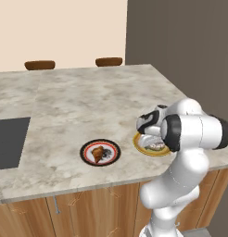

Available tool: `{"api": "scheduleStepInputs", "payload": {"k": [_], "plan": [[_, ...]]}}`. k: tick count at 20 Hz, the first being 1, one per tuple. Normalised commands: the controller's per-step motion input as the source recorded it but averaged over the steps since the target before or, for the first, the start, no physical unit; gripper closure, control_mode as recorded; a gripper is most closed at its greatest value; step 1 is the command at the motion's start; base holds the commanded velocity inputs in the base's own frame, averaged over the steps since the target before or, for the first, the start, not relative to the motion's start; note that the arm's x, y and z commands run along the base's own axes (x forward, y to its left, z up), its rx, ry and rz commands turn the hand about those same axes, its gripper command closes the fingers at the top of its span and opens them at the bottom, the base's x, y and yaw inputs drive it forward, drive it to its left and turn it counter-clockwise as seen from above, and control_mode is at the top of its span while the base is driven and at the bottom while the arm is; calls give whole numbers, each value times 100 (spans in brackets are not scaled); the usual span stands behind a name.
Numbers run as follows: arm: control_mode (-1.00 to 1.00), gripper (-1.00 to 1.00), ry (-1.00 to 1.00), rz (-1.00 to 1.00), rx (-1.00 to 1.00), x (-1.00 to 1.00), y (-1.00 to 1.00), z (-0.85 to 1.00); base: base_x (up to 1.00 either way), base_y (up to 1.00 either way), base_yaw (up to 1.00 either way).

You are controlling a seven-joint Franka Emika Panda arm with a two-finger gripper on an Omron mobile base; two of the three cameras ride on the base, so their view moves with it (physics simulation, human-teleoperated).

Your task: Place the pastries on the plates.

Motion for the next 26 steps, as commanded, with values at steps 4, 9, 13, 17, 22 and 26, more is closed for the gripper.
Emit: {"api": "scheduleStepInputs", "payload": {"k": [4, 9, 13, 17, 22, 26], "plan": [[-100, -100, -10, 0, 0, 10, 26, -44, 0, 0, 0], [-100, -100, -8, 0, -1, -5, 8, 11, 0, 0, 0], [-100, -100, -2, 0, -4, 0, 0, 24, 0, 0, 0], [-100, -100, 0, 0, -2, 0, 0, 64, 0, 0, 0], [-100, -100, -4, 0, 0, 0, -1, 100, 0, 0, 0], [-100, -100, -23, -7, -2, -29, 2, 100, 0, 0, 0]]}}
